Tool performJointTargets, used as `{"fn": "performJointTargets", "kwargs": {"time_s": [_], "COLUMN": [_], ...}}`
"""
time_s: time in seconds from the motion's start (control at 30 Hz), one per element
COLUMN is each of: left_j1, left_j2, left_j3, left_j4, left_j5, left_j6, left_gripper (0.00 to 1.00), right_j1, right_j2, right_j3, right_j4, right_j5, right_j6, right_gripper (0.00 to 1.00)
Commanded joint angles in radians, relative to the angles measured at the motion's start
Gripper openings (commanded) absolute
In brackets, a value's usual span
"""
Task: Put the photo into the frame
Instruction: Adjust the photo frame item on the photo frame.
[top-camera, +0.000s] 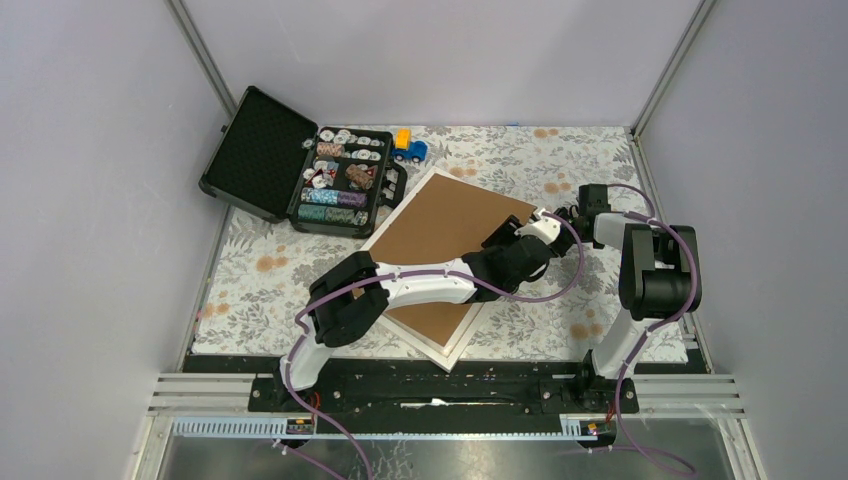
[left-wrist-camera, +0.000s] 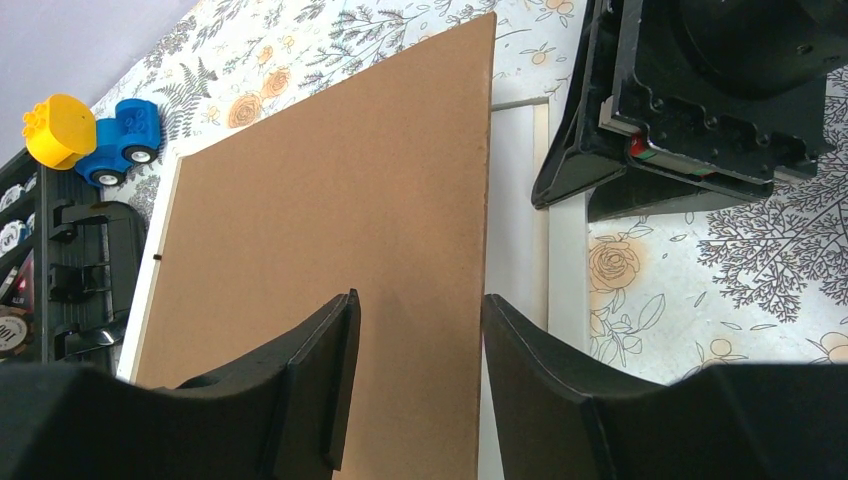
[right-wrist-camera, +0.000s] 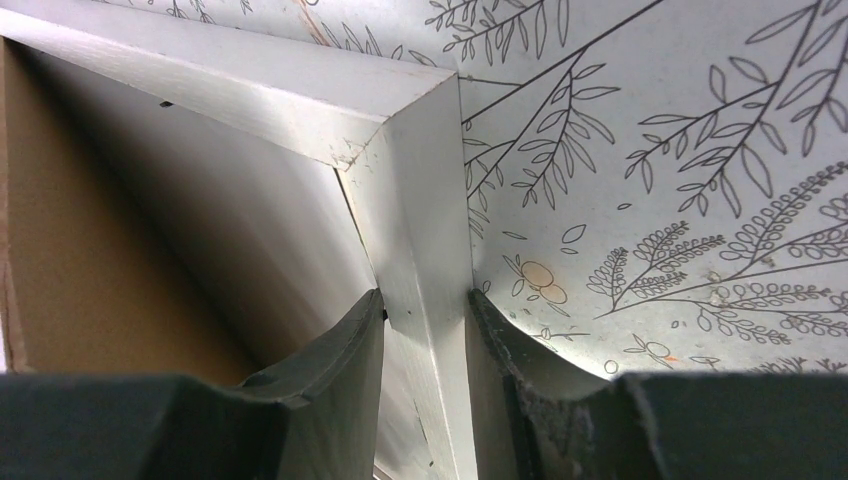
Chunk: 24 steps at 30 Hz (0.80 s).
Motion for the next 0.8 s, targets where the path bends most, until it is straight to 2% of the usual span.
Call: {"fn": "performJointTargets", "kwargs": {"time_s": [0.0, 0.37, 0.77], "left_j1": [0.025, 0.025, 0.025], "left_j2": [-0.068, -0.07, -0.076], "left_j3": [-0.02, -0.043, -0.054], "left_j4": [-0.017, -0.02, -0.022], "left_j5": [-0.074, -0.077, -0.07], "left_j6": [0.005, -0.001, -0.001], "left_gripper": [0.53, 0.52, 0.51], "right_j1": [0.011, 0.013, 0.01], "right_j2": [0.025, -0.053, -0.097], "right_j3": [-0.014, -0.086, -0.152], "right_j4": [-0.076, 0.057, 0.202], "right_j5": [0.133, 0.177, 0.084], "right_j6": [-0.038, -0.191, -0.156], "right_gripper": [0.0, 0.0, 0.0]}}
